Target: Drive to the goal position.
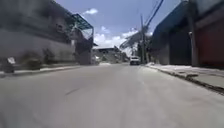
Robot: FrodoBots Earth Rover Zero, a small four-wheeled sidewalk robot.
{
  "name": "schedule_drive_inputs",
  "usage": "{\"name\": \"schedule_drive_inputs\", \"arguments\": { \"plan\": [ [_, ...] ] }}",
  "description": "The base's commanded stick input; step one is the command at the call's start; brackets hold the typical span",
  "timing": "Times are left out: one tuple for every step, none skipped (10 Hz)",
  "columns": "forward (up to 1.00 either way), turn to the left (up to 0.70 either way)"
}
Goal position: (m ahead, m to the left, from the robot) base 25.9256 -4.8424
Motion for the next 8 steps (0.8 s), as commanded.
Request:
{"name": "schedule_drive_inputs", "arguments": {
  "plan": [
    [1.00,-0.22],
    [1.00,-0.40],
    [1.00,-0.40],
    [1.00,-0.37],
    [1.00,-0.09],
    [1.00,0.00],
    [1.00,0.00],
    [1.00,0.00]
  ]
}}
